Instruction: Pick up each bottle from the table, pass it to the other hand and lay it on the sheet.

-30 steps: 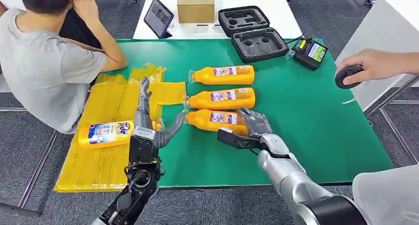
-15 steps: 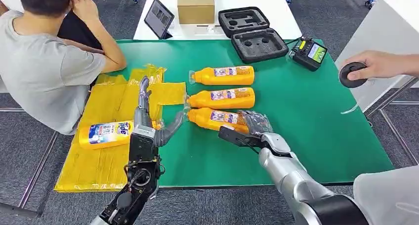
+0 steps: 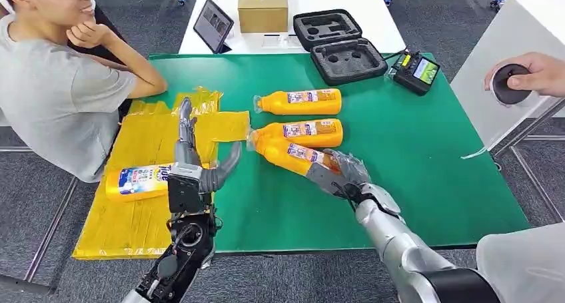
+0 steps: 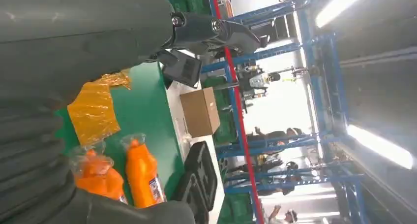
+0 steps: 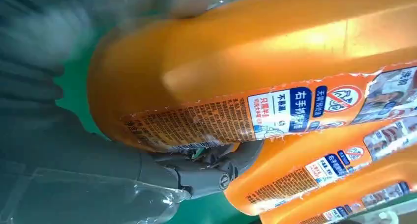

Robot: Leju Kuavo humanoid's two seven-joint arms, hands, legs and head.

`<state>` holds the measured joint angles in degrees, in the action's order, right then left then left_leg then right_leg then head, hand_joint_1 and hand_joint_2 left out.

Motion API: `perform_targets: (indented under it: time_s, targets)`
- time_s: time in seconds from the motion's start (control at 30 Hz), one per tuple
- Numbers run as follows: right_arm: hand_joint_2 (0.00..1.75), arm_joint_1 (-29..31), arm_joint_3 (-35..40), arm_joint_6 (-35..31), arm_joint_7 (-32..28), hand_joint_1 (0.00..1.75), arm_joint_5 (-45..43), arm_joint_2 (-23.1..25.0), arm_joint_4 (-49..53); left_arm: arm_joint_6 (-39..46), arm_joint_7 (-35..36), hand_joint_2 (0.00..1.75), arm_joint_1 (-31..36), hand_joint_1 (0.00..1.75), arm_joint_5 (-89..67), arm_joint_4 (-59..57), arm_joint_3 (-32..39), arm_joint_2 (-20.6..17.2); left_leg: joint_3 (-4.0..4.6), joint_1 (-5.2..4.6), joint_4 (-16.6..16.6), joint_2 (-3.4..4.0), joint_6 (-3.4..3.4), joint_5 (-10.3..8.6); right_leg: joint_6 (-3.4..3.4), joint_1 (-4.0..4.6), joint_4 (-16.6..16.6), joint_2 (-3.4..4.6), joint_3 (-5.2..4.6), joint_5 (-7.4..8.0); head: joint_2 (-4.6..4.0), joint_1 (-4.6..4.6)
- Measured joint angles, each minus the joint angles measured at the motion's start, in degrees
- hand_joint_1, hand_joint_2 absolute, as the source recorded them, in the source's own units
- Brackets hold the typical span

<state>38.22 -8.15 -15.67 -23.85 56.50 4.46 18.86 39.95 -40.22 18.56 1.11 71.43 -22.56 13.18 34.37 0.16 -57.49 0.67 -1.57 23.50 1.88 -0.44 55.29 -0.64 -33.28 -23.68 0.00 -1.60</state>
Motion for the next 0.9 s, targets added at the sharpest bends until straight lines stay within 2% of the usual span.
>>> perform_targets:
  time_s: [0.23,0.43,0.57,0.7,0.9]
  targets:
    - [1.75,-1.9,-2.8,0.9,-9.9,1.75,-6.7,1.6,0.4,0.0,0.0,1.75,-1.1,0.0,1.4,0.2,2.5,1.2,0.05,0.01,0.0,0.0,0.01,-0.01,0.0,0.03,0.0,0.0,-0.04,0.0,0.0,0.0]
    - [1.75,-3.1,-3.6,0.4,-11.3,1.75,-8.7,2.9,1.2,0.0,0.0,1.75,-2.0,0.0,1.5,0.2,3.6,1.9,0.14,0.02,0.0,0.01,0.0,0.0,-0.01,0.0,0.0,-0.01,-0.12,0.0,0.0,0.02]
    - [1.75,-4.2,-3.6,-0.7,-13.5,1.75,-13.3,3.4,1.7,-2.4,0.0,1.75,-2.3,0.0,4.8,-0.7,4.2,2.2,0.25,-0.01,0.0,-0.02,0.0,0.0,0.0,-0.03,0.0,-0.02,-0.23,0.0,0.0,0.02]
    - [1.75,-5.3,-2.7,-0.8,-15.8,1.75,-16.7,4.5,3.5,-8.9,0.4,1.75,-1.4,0.0,14.6,-8.4,4.1,2.7,0.32,-0.02,0.0,-0.01,0.0,0.0,0.01,-0.03,0.0,-0.01,-0.31,0.01,0.0,0.02]
    - [1.75,-8.4,1.8,-2.9,-16.1,1.75,-24.2,5.5,9.3,-9.4,0.3,1.75,-0.8,0.0,19.0,-16.1,2.7,3.1,0.53,-0.01,0.0,-0.02,0.0,-0.01,0.01,-0.02,0.0,-0.02,-0.5,0.0,0.0,0.02]
